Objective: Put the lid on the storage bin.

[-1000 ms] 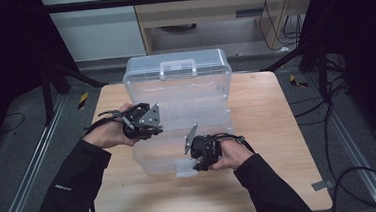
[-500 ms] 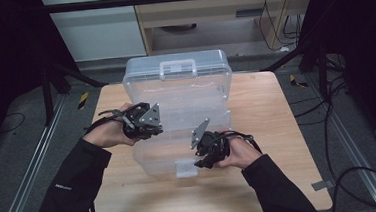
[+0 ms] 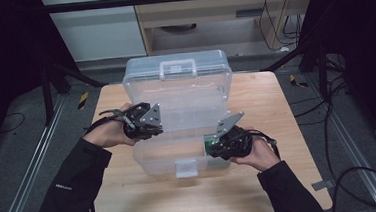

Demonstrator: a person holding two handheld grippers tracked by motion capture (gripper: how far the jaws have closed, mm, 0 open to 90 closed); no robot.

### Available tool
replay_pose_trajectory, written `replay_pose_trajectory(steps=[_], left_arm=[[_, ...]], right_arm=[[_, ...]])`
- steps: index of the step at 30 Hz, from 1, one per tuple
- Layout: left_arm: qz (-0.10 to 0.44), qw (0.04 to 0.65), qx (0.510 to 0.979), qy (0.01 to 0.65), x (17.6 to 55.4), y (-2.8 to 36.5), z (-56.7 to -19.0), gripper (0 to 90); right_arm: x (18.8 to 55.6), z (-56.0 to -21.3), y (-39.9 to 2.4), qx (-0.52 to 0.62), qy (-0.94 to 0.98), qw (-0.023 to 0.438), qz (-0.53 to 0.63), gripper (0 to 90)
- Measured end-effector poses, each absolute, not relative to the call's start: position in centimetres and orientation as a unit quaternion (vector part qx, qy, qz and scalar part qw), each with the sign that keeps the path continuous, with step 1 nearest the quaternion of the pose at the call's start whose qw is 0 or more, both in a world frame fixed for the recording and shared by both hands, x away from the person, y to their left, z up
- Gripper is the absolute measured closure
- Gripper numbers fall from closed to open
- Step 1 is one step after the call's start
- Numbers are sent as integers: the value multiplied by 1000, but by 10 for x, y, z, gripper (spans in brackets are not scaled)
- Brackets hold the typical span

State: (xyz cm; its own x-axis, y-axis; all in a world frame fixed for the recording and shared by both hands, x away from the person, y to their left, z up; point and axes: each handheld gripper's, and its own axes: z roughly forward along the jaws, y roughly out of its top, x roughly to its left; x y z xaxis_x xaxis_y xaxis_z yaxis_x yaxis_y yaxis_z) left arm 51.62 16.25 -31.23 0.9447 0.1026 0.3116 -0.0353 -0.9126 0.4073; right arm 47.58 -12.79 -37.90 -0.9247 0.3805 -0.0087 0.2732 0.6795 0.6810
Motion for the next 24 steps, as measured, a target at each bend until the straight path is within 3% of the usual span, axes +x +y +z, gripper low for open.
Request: replay_pose_trajectory(steps=[10, 24], left_arm=[[174, 207, 963, -1, 519, 160, -311, 823], [158, 201, 967, 14, 515, 159, -313, 816]], right_arm=[[468, -373, -168, 220, 876, 93, 418, 894], [472, -345, -188, 251, 806, 119, 523, 900]])
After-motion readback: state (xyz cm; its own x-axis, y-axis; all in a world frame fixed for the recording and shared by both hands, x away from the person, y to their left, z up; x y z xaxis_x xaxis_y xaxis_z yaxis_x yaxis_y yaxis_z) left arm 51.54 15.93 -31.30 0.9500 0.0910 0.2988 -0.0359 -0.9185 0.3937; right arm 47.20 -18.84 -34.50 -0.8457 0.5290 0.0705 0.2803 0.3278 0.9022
